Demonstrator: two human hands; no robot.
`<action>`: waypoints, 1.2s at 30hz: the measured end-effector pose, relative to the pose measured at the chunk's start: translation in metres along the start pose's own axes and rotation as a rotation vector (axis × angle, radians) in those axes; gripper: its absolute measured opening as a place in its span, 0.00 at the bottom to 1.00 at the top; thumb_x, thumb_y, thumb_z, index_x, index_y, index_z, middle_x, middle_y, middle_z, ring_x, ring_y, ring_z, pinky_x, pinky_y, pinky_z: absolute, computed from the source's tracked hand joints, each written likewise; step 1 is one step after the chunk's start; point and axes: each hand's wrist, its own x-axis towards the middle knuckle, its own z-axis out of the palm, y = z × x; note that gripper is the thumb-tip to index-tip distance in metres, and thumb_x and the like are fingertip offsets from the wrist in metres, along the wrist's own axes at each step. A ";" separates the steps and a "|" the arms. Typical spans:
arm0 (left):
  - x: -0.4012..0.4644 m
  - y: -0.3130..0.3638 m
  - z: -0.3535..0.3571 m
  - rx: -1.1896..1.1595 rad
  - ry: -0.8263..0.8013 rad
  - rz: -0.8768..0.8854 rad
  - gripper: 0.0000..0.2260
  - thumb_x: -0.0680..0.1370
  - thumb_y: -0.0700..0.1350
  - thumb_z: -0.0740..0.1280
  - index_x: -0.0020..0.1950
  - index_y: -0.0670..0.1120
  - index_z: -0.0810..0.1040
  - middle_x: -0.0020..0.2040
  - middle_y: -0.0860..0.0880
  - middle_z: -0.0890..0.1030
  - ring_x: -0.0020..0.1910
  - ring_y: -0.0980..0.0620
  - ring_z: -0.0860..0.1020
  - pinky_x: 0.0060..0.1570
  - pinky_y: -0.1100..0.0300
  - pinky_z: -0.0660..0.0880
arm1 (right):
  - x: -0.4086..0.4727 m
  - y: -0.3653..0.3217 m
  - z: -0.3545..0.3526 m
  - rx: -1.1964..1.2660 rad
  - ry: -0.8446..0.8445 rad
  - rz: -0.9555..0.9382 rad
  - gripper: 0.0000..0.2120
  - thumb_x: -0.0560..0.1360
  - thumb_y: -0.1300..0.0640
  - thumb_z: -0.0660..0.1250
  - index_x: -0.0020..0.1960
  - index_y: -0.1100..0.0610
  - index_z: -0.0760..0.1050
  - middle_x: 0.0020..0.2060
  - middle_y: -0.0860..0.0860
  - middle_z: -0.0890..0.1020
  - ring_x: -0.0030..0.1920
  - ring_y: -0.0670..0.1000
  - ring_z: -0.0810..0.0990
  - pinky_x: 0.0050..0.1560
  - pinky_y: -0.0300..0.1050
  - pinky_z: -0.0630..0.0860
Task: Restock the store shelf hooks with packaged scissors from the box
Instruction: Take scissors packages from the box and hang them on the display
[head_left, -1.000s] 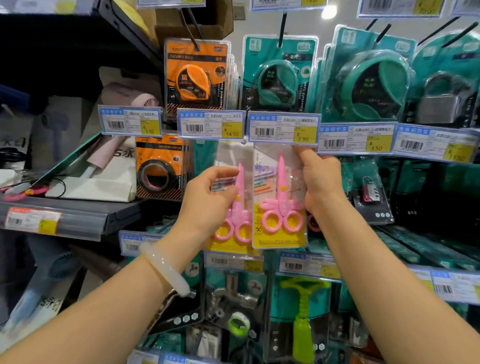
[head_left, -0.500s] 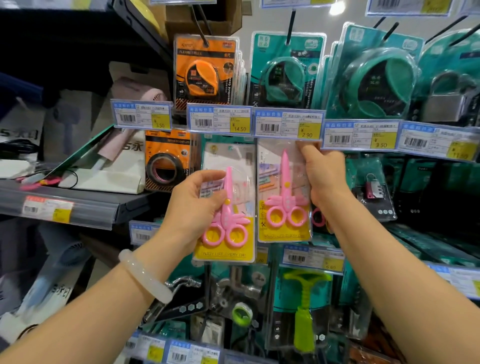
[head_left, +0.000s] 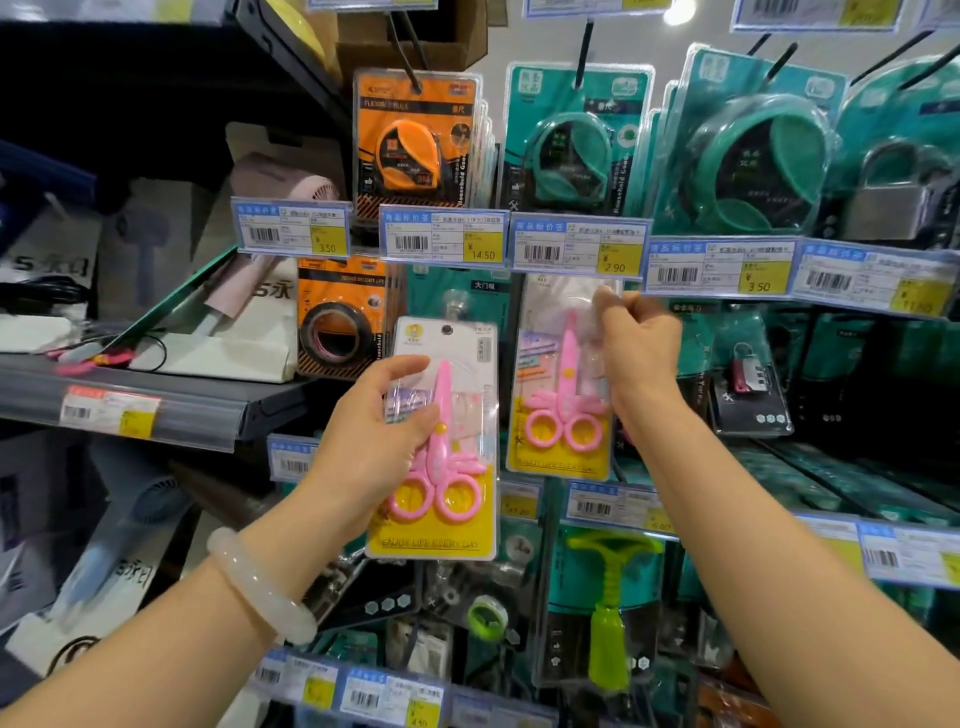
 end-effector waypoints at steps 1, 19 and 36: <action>-0.001 0.001 -0.001 -0.011 -0.008 -0.004 0.19 0.76 0.35 0.65 0.49 0.62 0.73 0.61 0.44 0.77 0.45 0.48 0.81 0.44 0.52 0.80 | 0.000 0.000 0.001 -0.012 -0.003 -0.011 0.15 0.76 0.57 0.65 0.32 0.55 0.67 0.27 0.50 0.69 0.32 0.48 0.67 0.38 0.46 0.67; -0.006 -0.001 -0.011 -0.031 -0.002 -0.062 0.18 0.76 0.35 0.66 0.50 0.60 0.74 0.49 0.45 0.81 0.37 0.53 0.81 0.31 0.63 0.77 | 0.009 -0.007 0.016 0.215 0.040 0.062 0.24 0.71 0.61 0.71 0.26 0.52 0.59 0.26 0.48 0.67 0.28 0.45 0.64 0.33 0.40 0.66; -0.005 -0.002 -0.020 -0.071 0.047 -0.089 0.17 0.76 0.34 0.65 0.51 0.57 0.74 0.44 0.45 0.82 0.32 0.55 0.81 0.29 0.64 0.78 | 0.042 0.013 0.014 -0.115 0.007 0.211 0.20 0.64 0.45 0.75 0.44 0.59 0.73 0.38 0.50 0.80 0.32 0.48 0.78 0.37 0.38 0.77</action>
